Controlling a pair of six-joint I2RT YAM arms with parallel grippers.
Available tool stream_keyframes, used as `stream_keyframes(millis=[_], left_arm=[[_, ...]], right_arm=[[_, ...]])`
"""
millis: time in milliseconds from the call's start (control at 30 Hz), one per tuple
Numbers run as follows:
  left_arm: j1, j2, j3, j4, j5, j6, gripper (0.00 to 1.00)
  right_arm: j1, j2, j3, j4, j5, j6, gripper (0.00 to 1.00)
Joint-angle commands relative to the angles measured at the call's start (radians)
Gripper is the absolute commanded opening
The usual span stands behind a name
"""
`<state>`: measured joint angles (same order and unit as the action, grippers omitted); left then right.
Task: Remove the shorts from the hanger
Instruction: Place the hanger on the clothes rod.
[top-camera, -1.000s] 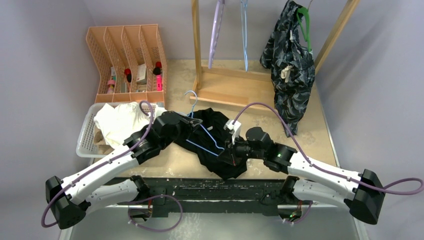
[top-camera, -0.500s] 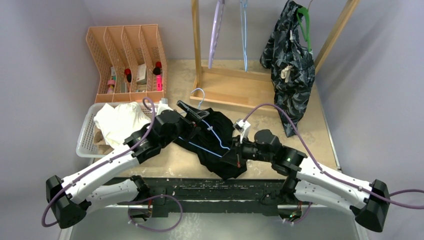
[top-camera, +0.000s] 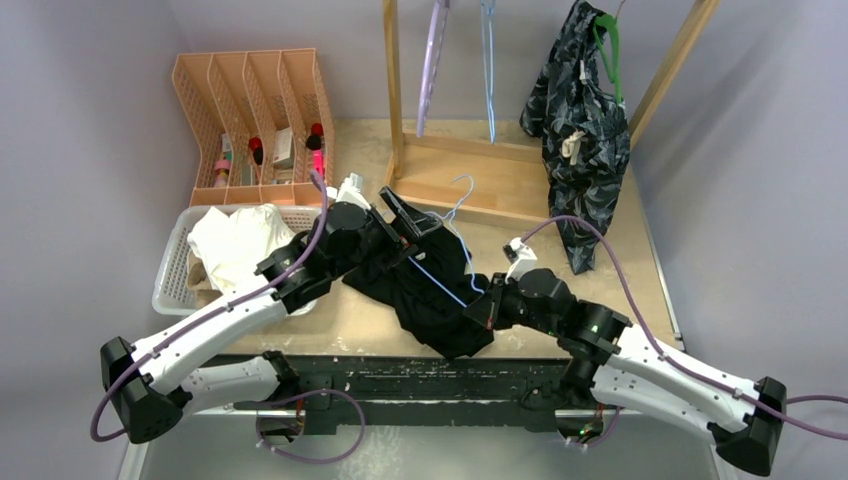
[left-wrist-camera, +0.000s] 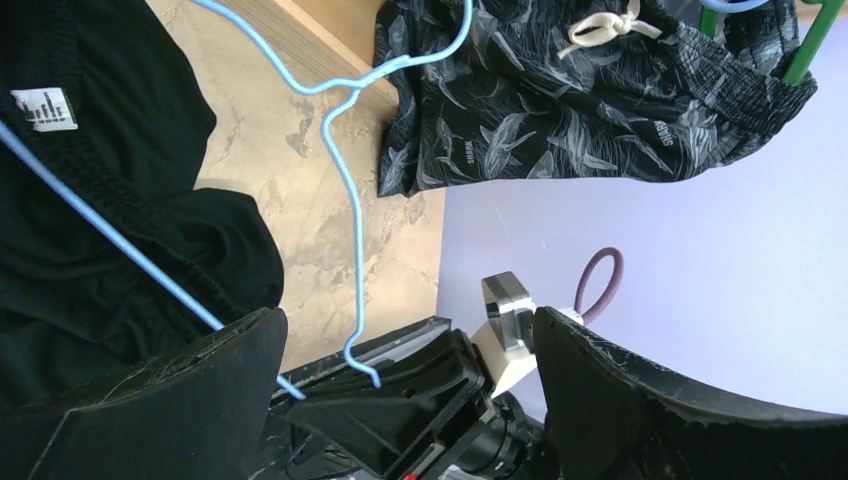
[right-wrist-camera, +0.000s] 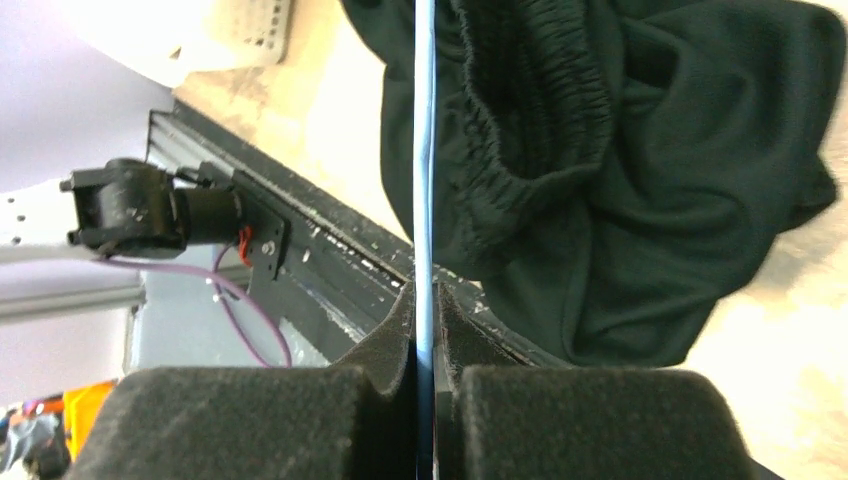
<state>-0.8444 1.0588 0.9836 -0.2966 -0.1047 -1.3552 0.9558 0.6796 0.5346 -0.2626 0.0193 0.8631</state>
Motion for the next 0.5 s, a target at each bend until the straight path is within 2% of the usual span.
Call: stream_keyframes(millis=[0,267,467], left_arm=[[0.003,-0.012,0.051,0.017,-0.005,0.067,0.92],[0.003,-0.045,0.060,-0.051,-0.085,0.101,0.95],[0.002,-0.042,0.077,-0.132,-0.140,0.133,0.96]], right_arm=[[0.004,-0.032,0.089,-0.033,0.179,0.047,0.00],[0.004,-0.135,0.095,-0.131,0.302,0.134,0.00],[0.004,-0.159,0.142,-0.208,0.387,0.106,0.00]])
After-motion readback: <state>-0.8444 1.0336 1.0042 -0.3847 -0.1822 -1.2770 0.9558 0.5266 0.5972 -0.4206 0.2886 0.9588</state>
